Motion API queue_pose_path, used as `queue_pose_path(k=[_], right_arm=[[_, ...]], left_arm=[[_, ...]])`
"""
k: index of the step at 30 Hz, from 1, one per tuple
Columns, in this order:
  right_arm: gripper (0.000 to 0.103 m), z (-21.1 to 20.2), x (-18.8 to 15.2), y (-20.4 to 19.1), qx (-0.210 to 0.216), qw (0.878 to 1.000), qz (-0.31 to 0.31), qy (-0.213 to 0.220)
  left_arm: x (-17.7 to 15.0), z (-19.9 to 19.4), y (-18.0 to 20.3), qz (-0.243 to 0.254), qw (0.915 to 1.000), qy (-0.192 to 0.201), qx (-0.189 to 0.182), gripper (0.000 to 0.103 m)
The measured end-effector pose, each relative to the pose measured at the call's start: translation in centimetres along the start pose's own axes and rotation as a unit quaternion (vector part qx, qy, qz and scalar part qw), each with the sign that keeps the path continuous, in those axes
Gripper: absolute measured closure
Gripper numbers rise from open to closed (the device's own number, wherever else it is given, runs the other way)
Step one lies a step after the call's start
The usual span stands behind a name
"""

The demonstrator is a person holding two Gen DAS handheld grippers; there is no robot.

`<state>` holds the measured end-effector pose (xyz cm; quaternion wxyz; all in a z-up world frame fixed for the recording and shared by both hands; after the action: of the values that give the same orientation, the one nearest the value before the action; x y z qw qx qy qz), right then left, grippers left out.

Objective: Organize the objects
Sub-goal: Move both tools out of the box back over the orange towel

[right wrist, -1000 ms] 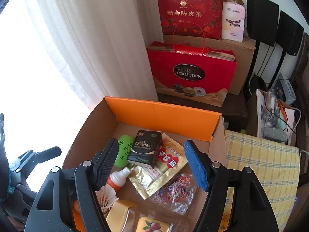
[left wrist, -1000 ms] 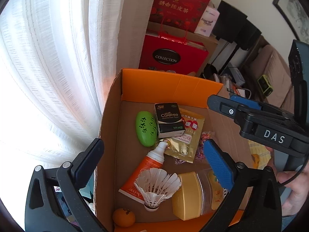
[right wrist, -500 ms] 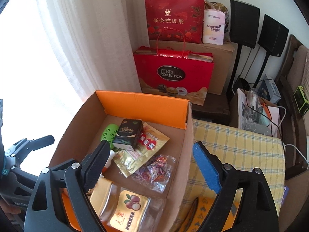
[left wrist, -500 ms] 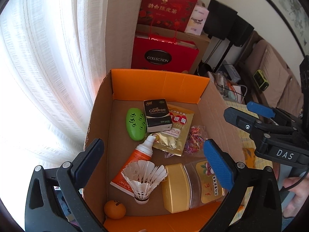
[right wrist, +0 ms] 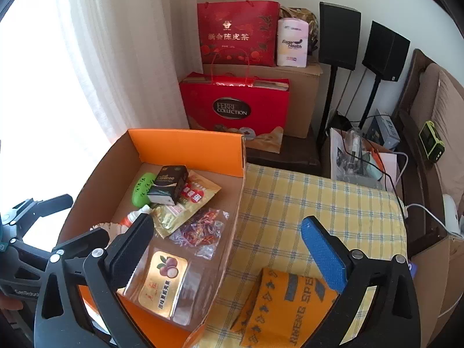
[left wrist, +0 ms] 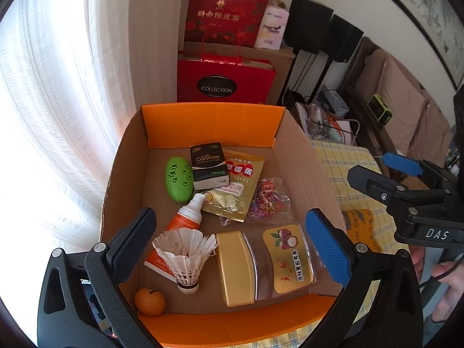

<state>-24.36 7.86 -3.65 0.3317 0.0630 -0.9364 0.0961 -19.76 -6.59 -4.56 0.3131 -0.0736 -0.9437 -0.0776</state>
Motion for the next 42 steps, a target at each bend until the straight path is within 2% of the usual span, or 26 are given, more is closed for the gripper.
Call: queue_pose_path(k=[11, 19, 26, 34, 37, 42], right_arm=[[0.0, -2.3, -2.5, 3.9, -0.014, 1.0, 0.016, 0.002], [0.0, -3.6, -5.3, 8.0, -0.024, 0.999, 0.039, 0.003], [0.0, -3.9, -8.5, 11.6, -0.049, 0.997, 0.057, -0.003], [0.001, -3.4, -12.0, 14.2, -0.059, 0.995, 0.082, -0.013], [0.003, -2.9, -13.2, 14.9, -0.055, 0.994, 0.097, -0.018], [0.015, -2.2, -14.6, 15.6, -0.045, 0.991, 0.123, -0.02]], left_arm=[[-1.5, -0.6, 4.7, 0.028, 0.9993, 0.011, -0.023, 0.0], [-3.4, -1.3, 7.7, 0.029, 0.997, 0.027, -0.067, 0.0], [-5.6, -2.3, 10.2, 0.047, 0.9944, 0.051, -0.08, 0.0], [-8.1, -2.0, 11.6, 0.053, 0.9932, 0.051, -0.09, 0.0], [-8.9, -1.9, 11.4, 0.049, 0.9941, 0.051, -0.082, 0.0], [-9.8, -2.5, 11.5, 0.044, 0.9931, 0.065, -0.087, 0.001]])
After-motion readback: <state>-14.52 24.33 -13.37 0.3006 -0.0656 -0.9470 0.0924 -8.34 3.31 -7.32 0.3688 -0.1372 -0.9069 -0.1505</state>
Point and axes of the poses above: each gripper's, at about its wrist camera, not at the fingertips, and z roughly the way its jaws point, y to its right, x to its top, the point moved 5 cm from there along z, roughly the way its jaws point, and after that the axes turned 7 degrees about z, right-handed, at the moved point
